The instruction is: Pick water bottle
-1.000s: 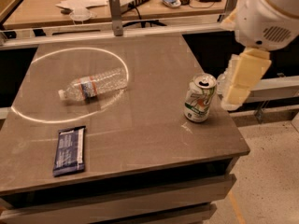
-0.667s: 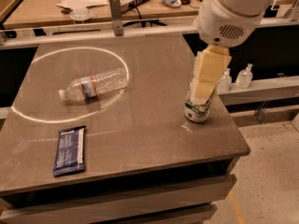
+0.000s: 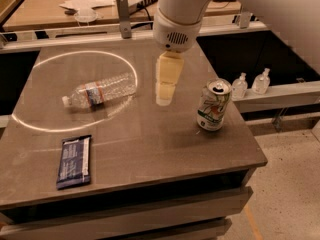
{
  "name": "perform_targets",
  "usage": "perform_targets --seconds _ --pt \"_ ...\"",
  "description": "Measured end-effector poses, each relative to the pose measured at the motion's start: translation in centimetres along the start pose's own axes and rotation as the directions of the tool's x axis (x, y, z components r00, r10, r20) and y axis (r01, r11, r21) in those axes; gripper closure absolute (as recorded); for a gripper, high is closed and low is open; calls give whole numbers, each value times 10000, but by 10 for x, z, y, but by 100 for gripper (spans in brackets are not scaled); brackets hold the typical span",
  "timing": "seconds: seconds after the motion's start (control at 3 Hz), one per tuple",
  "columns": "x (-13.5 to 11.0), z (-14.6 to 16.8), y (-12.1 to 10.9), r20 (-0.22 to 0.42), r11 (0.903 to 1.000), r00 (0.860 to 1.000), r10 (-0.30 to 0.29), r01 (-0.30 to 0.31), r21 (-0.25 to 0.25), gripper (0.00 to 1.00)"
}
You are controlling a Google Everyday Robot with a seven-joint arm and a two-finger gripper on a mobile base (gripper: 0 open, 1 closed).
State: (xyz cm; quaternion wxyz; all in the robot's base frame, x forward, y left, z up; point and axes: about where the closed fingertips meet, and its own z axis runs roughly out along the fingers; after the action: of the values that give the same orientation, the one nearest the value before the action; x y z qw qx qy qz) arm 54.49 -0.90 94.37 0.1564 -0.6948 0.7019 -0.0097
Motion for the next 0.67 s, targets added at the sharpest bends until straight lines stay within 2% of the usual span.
perform_targets --seconds 0.33,0.67 --pt "-4 5 -1 27 10000 10000 -61 61 -67 0" --pt "-19 15 -20 289 9973 9969 -727 724 117 0"
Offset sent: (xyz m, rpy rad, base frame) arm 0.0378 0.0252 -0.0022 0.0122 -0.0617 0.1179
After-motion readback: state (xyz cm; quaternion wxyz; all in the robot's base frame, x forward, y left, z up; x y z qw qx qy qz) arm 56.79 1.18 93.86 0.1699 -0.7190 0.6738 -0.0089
